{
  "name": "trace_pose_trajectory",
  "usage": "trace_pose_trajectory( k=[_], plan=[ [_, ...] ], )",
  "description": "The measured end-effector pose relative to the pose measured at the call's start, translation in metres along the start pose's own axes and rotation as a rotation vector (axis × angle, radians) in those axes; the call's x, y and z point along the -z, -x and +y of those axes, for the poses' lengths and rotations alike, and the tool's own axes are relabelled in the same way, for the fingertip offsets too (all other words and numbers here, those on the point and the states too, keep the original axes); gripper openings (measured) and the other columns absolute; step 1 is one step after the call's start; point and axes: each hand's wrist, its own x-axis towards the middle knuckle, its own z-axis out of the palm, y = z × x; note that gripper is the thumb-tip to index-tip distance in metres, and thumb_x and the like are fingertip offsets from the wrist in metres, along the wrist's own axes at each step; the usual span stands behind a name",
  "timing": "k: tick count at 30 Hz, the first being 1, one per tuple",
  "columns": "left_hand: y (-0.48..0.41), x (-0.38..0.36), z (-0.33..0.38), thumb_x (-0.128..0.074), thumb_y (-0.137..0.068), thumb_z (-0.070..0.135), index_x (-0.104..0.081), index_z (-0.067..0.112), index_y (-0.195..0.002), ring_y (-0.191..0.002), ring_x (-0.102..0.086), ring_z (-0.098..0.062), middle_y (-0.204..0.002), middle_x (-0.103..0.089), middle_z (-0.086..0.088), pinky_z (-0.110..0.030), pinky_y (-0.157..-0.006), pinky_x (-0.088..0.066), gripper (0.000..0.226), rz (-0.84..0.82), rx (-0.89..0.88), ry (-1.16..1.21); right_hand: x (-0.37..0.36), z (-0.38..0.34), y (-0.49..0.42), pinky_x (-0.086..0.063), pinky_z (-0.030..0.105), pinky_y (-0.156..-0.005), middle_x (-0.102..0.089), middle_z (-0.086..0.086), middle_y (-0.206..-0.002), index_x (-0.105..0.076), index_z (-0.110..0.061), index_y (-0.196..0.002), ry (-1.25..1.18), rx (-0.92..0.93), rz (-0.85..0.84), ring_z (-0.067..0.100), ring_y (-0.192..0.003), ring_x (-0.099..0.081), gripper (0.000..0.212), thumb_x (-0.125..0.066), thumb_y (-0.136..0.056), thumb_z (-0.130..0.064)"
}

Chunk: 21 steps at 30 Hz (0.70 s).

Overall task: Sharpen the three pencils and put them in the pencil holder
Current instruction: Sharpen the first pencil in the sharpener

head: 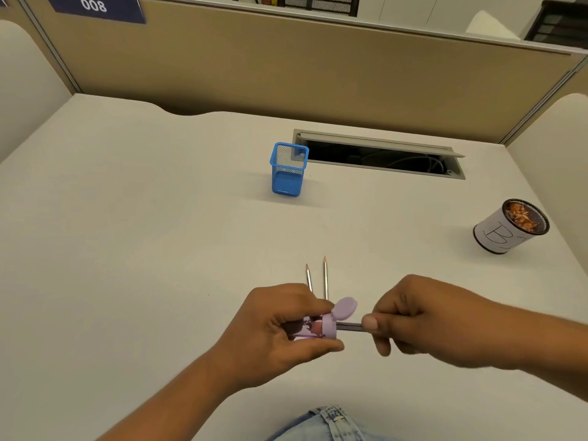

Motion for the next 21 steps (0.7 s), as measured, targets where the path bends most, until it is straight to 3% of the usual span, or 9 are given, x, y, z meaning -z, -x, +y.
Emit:
trace_pose_trajectory(
  k=[3,6,11,16,19,21],
  plan=[
    [0.001,-0.004,-0.001,-0.085,-0.071,0.024,-0.077,0.013,-0.090,-0.061,-0.044,0.002,-0.071,-0.059,0.014,-0.011,-0.057,-0.034,0.023,0.002,-0.009,0.014,0.008,0.000,-0.002,-0.023,0.018,-0.042,-0.043,-0.008,-0.047,-0.066,-0.022,-0.064,-0.226,-0.080,-0.217,0.010,-0.043,-0.027,0.042,-0.054,-0.096,-0.047],
    [0.001,-0.007,-0.003,-0.085,-0.073,0.023,-0.076,0.015,-0.091,-0.064,-0.046,0.006,-0.074,-0.058,0.020,-0.008,-0.060,-0.034,0.022,-0.007,-0.025,0.033,0.012,0.002,-0.005,-0.018,0.023,-0.043,-0.037,-0.004,-0.050,-0.062,-0.019,-0.065,-0.303,-0.130,-0.334,0.014,-0.047,-0.023,0.042,-0.053,-0.097,-0.045],
    [0.004,-0.009,-0.014,-0.080,-0.080,0.026,-0.074,0.018,-0.103,-0.068,-0.055,-0.007,-0.081,-0.066,0.004,-0.018,-0.058,-0.043,0.025,-0.029,-0.109,0.033,0.012,0.008,-0.011,-0.018,0.022,-0.043,-0.035,-0.004,-0.048,-0.058,-0.018,-0.063,-0.388,-0.195,-0.433,0.014,-0.044,-0.022,0.044,-0.051,-0.099,-0.043],
    [0.000,-0.009,-0.022,-0.081,-0.080,0.025,-0.075,0.017,-0.104,-0.071,-0.061,-0.014,-0.084,-0.069,0.002,-0.027,-0.059,-0.050,0.026,-0.001,-0.136,0.015,0.012,0.011,-0.016,-0.019,0.022,-0.043,-0.037,-0.004,-0.047,-0.059,-0.018,-0.064,-0.434,-0.201,-0.434,0.013,-0.044,-0.025,0.046,-0.048,-0.100,-0.044],
    [-0.001,-0.007,-0.027,-0.083,-0.076,0.027,-0.077,0.018,-0.100,-0.069,-0.059,-0.005,-0.082,-0.067,0.009,-0.017,-0.061,-0.044,0.026,0.061,-0.009,0.070,0.014,0.013,-0.019,-0.023,0.020,-0.044,-0.041,-0.005,-0.049,-0.061,-0.019,-0.066,-0.389,-0.149,-0.360,0.011,-0.046,-0.029,0.045,-0.048,-0.099,-0.047],
    [-0.003,-0.005,-0.032,-0.082,-0.075,0.028,-0.077,0.021,-0.097,-0.069,-0.062,-0.014,-0.081,-0.070,0.006,-0.020,-0.059,-0.046,0.024,0.141,0.098,0.149,0.015,0.016,-0.022,-0.025,0.019,-0.043,-0.044,-0.006,-0.050,-0.062,-0.020,-0.066,-0.368,-0.122,-0.268,0.010,-0.045,-0.030,0.044,-0.049,-0.097,-0.049]
  ],
)
